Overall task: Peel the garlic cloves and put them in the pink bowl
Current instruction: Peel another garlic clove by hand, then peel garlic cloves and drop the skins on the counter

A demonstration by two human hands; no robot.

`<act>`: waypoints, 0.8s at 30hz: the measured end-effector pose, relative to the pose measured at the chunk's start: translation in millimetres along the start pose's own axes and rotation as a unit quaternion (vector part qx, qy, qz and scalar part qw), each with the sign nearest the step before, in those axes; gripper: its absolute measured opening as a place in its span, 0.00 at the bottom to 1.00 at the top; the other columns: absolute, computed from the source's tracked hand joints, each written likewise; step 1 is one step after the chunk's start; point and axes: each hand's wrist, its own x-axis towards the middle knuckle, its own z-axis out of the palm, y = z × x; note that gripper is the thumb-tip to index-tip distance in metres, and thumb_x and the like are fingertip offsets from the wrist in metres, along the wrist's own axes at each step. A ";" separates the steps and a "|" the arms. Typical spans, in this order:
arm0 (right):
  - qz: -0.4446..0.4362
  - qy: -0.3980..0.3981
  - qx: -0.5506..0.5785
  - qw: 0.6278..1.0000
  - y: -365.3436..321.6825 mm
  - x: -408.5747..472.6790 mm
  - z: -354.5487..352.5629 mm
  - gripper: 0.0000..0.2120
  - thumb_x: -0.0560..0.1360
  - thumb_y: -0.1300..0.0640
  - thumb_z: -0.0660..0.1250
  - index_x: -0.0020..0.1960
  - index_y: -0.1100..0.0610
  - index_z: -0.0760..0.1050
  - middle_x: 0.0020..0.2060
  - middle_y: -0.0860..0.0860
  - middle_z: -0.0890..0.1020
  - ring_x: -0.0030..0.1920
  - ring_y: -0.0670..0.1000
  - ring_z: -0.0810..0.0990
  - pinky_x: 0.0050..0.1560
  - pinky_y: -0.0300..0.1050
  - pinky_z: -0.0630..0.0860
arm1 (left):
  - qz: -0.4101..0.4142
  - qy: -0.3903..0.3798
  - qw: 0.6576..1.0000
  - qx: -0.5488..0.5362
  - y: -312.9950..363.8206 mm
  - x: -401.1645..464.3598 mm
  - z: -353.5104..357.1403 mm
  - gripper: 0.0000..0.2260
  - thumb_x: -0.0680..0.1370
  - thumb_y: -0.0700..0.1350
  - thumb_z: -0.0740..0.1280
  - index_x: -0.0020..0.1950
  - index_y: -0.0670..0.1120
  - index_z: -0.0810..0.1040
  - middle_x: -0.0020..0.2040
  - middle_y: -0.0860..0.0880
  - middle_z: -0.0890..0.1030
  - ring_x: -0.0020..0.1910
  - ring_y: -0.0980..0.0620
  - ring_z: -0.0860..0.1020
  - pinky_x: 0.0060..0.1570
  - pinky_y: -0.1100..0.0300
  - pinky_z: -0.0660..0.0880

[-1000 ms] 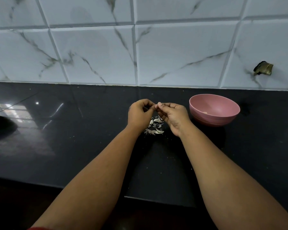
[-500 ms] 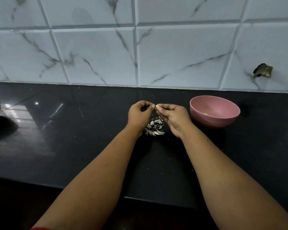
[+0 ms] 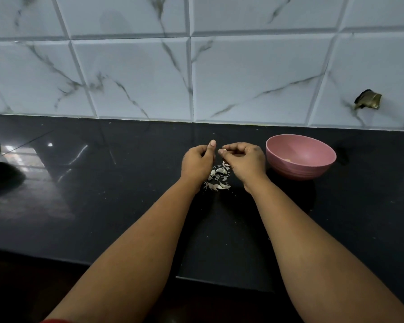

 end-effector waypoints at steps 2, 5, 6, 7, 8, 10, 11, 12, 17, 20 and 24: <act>-0.114 0.034 -0.135 0.984 -5.7 0.9 -1.5 0.04 0.67 0.58 0.76 0.42 0.56 0.83 0.36 0.49 0.83 0.32 0.41 0.78 0.38 0.24 0.71 | 0.002 0.002 1.000 0.007 1.2 -1.1 0.3 0.24 0.81 0.58 0.61 0.27 0.48 0.72 0.25 0.53 0.75 0.28 0.55 0.72 0.38 0.56 0.71; -0.225 0.103 -0.206 0.947 -25.4 1.0 -9.5 0.07 0.66 0.60 0.71 0.43 0.58 0.84 0.38 0.53 0.83 0.34 0.48 0.80 0.39 0.31 0.73 | 0.013 0.027 0.999 0.014 -0.8 1.3 0.2 0.18 0.83 0.57 0.57 0.47 0.51 0.82 0.41 0.49 0.81 0.41 0.51 0.80 0.49 0.52 0.78; -0.245 0.123 -0.212 0.938 -30.2 2.4 -14.5 0.08 0.67 0.60 0.69 0.44 0.58 0.83 0.38 0.54 0.84 0.35 0.50 0.80 0.41 0.37 0.75 | 0.017 0.036 0.999 0.022 -1.3 2.9 -1.1 0.16 0.83 0.57 0.56 0.56 0.52 0.81 0.48 0.47 0.80 0.46 0.48 0.81 0.53 0.48 0.78; -0.255 0.140 -0.215 0.932 -33.1 4.2 -22.1 0.09 0.67 0.61 0.68 0.45 0.59 0.83 0.37 0.55 0.84 0.35 0.52 0.81 0.41 0.41 0.77 | 0.018 0.036 0.999 0.031 -1.1 3.6 -2.2 0.15 0.83 0.55 0.58 0.60 0.53 0.80 0.52 0.46 0.78 0.49 0.47 0.80 0.55 0.46 0.77; -0.257 0.155 -0.221 0.928 -34.7 7.0 -30.7 0.08 0.68 0.61 0.67 0.45 0.59 0.83 0.36 0.56 0.84 0.35 0.53 0.81 0.40 0.44 0.78 | 0.019 0.031 0.999 0.039 -0.8 3.9 -3.5 0.13 0.82 0.53 0.61 0.61 0.52 0.81 0.54 0.48 0.77 0.49 0.48 0.80 0.57 0.46 0.77; -0.244 0.181 -0.254 0.918 -33.1 14.2 -49.3 0.06 0.69 0.62 0.66 0.43 0.60 0.81 0.36 0.57 0.83 0.36 0.55 0.81 0.39 0.44 0.76 | 0.026 0.020 0.998 0.046 -2.2 3.7 -4.1 0.07 0.80 0.50 0.67 0.52 0.51 0.84 0.52 0.49 0.79 0.45 0.53 0.78 0.56 0.50 0.77; -0.226 0.191 -0.274 0.915 -32.0 16.8 -58.1 0.06 0.69 0.63 0.66 0.43 0.61 0.81 0.38 0.57 0.82 0.38 0.55 0.81 0.39 0.42 0.74 | 0.028 0.014 0.998 0.045 -2.2 2.2 -3.5 0.04 0.78 0.49 0.70 0.45 0.52 0.83 0.49 0.49 0.81 0.43 0.55 0.78 0.54 0.53 0.78; -0.200 0.199 -0.289 0.915 -30.8 18.2 -65.9 0.06 0.71 0.64 0.65 0.44 0.62 0.81 0.41 0.58 0.82 0.40 0.56 0.80 0.40 0.40 0.71 | 0.030 0.015 0.999 0.042 -2.4 0.4 -2.5 0.06 0.77 0.48 0.72 0.39 0.54 0.81 0.46 0.50 0.82 0.41 0.56 0.78 0.51 0.55 0.78; -0.026 0.206 -0.317 0.925 -18.0 24.4 -88.4 0.10 0.76 0.66 0.62 0.53 0.62 0.80 0.53 0.57 0.76 0.51 0.58 0.78 0.46 0.40 0.67 | 0.021 0.006 0.999 0.038 0.3 -2.3 -0.5 0.17 0.80 0.57 0.64 0.38 0.50 0.83 0.29 0.53 0.78 0.33 0.56 0.75 0.39 0.58 0.73; 0.012 0.206 -0.291 0.934 -14.2 27.8 -85.5 0.14 0.77 0.67 0.58 0.57 0.63 0.78 0.55 0.56 0.74 0.56 0.58 0.76 0.47 0.38 0.64 | -0.022 0.002 1.000 0.010 -1.5 -1.3 -0.8 0.21 0.83 0.57 0.56 0.44 0.47 0.84 0.28 0.53 0.72 0.32 0.56 0.72 0.39 0.58 0.70; -0.085 0.210 -0.323 0.919 -20.8 21.3 -77.1 0.18 0.75 0.71 0.57 0.62 0.64 0.77 0.58 0.60 0.74 0.59 0.59 0.74 0.53 0.42 0.68 | -0.029 0.004 0.999 0.023 -4.1 2.6 -4.5 0.12 0.82 0.52 0.62 0.49 0.48 0.83 0.34 0.55 0.77 0.40 0.54 0.76 0.46 0.56 0.75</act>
